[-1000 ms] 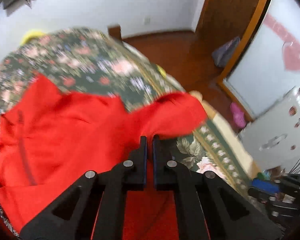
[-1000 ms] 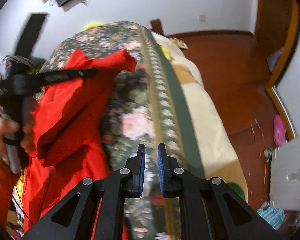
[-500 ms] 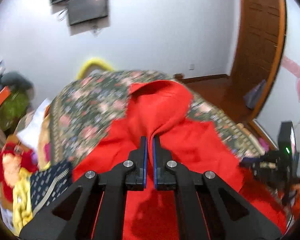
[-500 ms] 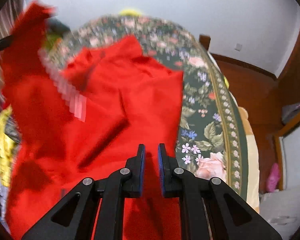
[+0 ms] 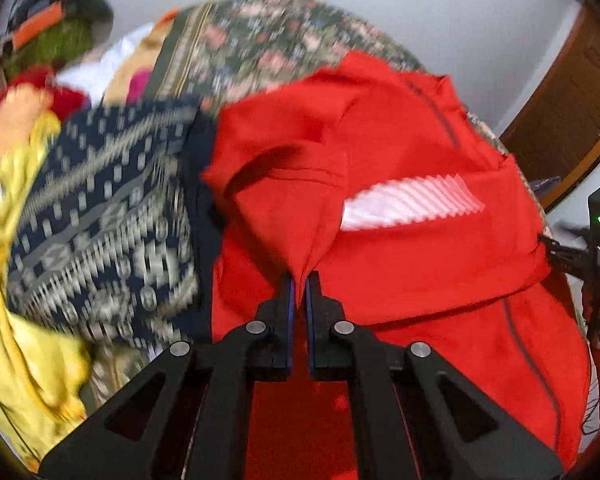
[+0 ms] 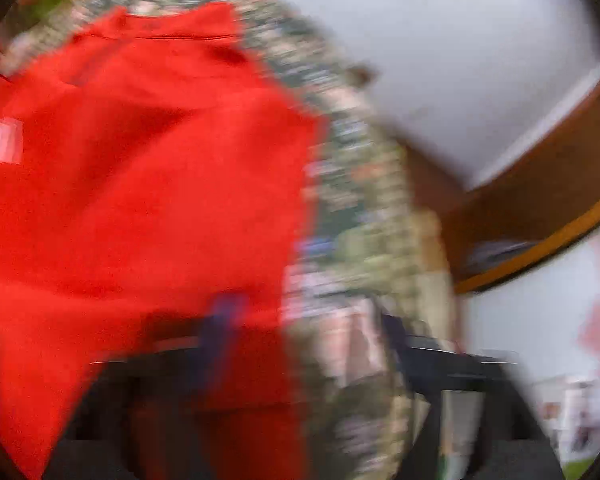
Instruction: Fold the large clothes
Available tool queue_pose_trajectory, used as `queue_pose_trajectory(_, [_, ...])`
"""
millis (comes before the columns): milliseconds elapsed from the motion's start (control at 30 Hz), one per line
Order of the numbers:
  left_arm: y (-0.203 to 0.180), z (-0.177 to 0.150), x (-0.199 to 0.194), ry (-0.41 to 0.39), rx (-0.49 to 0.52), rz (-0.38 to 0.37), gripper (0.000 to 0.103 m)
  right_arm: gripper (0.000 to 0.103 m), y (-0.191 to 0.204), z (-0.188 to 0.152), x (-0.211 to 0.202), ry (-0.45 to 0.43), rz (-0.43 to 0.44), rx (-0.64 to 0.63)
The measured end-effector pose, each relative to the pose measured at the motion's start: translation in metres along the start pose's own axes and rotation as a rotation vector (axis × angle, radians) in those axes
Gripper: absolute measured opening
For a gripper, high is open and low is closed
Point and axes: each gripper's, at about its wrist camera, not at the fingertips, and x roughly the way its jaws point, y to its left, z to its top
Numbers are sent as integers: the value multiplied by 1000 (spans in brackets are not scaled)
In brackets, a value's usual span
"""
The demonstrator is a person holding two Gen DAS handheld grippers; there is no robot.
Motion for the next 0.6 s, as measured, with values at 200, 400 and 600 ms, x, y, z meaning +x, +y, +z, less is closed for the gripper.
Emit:
queue_pose_trajectory(200, [14, -36, 28, 106, -27, -9, 8, 98, -40, -8, 17, 79, 216, 168])
queue_pose_trajectory(400, [9, -52, 26, 143, 17, 47, 34, 98, -28, -4, 8, 58, 139, 86])
queue_pose_trajectory(600, [1, -53, -6, 122, 104, 93, 59, 98, -38, 2, 11, 74, 62, 80])
